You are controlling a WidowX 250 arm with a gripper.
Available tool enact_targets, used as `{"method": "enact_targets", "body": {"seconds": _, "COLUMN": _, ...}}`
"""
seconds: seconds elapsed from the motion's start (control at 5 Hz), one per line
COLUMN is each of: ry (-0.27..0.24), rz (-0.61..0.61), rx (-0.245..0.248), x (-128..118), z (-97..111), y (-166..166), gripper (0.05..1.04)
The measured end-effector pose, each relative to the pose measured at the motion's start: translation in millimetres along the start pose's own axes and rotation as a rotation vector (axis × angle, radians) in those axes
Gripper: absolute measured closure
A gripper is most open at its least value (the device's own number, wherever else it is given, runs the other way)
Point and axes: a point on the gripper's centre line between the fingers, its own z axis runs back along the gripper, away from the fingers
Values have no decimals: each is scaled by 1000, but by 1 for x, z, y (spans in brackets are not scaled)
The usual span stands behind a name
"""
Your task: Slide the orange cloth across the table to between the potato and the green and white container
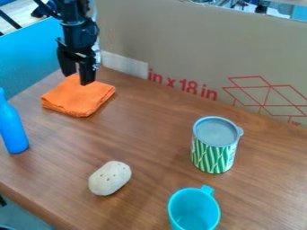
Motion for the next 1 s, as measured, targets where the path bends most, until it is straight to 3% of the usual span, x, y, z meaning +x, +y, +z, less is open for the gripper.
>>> {"method": "enact_targets", "body": {"seconds": 0.2, "ry": -5, "rz": -7, "rx": 43, "x": 8, "z": -10, "y": 7, "gripper": 83}}
{"method": "enact_targets", "body": {"seconds": 0.6, "ry": 1, "rz": -34, "rx": 72, "x": 12, "z": -28, "y": 14, "gripper": 83}}
{"method": "enact_targets", "body": {"seconds": 1.0, "ry": -3, "rz": -114, "rx": 117, "x": -1, "z": -35, "y": -15, "gripper": 82}}
